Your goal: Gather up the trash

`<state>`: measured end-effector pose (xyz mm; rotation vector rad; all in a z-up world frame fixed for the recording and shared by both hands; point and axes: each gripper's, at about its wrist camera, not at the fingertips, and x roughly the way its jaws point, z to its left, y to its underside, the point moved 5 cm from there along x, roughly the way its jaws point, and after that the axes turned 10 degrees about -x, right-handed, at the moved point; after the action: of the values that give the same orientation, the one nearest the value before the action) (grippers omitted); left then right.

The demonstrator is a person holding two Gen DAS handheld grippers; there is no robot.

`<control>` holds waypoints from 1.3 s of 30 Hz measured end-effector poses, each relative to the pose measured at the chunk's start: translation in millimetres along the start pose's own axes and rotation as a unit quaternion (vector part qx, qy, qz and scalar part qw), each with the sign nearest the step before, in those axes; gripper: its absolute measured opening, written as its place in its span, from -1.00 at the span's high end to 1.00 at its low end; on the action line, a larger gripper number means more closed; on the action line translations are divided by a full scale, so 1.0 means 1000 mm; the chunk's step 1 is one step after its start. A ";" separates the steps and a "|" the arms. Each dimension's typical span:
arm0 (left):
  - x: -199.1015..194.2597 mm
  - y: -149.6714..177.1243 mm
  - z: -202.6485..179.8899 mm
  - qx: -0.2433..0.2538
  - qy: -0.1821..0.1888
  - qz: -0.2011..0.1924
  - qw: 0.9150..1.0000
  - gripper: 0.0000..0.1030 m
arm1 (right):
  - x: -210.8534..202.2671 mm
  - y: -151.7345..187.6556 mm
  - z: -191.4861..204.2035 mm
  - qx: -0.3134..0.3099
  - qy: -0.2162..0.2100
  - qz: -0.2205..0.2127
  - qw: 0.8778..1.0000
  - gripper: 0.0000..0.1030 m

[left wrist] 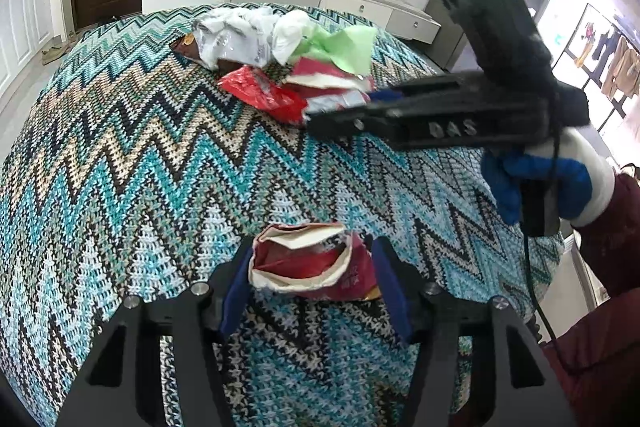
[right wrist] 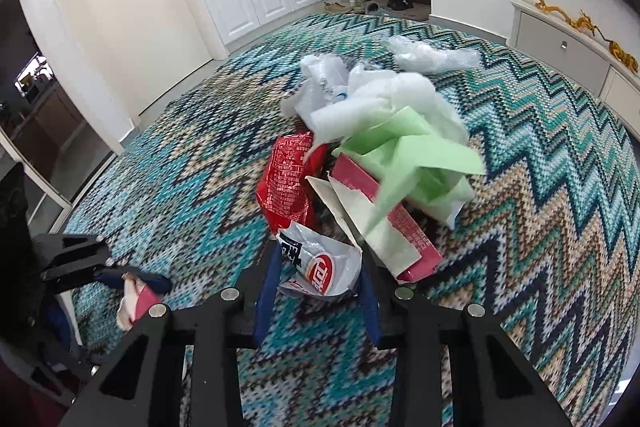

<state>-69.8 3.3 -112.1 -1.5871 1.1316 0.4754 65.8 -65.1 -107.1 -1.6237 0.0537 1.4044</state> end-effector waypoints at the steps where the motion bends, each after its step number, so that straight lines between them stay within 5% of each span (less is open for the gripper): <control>1: 0.000 -0.001 0.002 -0.002 0.000 -0.001 1.000 -0.06 | -0.001 0.003 0.002 0.002 -0.006 0.000 1.000 0.34; 13: -0.003 -0.008 0.016 -0.015 0.002 -0.008 1.000 -0.04 | -0.032 0.040 0.012 0.036 -0.044 0.006 0.998 0.27; 23: -0.008 -0.006 0.015 -0.022 -0.005 -0.011 1.000 -0.04 | -0.052 0.045 -0.004 0.084 -0.083 -0.034 0.992 0.07; 31: -0.011 -0.008 0.014 -0.022 -0.008 -0.015 1.000 -0.04 | -0.067 0.053 -0.034 0.123 -0.050 -0.048 0.990 0.06; 36: -0.011 -0.013 0.013 -0.022 -0.009 -0.020 1.000 -0.03 | -0.063 0.056 -0.043 0.128 -0.029 -0.047 0.990 0.79; 39: -0.016 -0.018 0.012 -0.023 -0.009 -0.027 0.999 -0.02 | -0.064 0.057 -0.046 0.121 -0.024 -0.052 0.991 0.85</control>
<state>-59.3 20.2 -94.1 -1.6458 1.0679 0.4825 45.6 -159.7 -96.9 -1.3720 0.1057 1.3026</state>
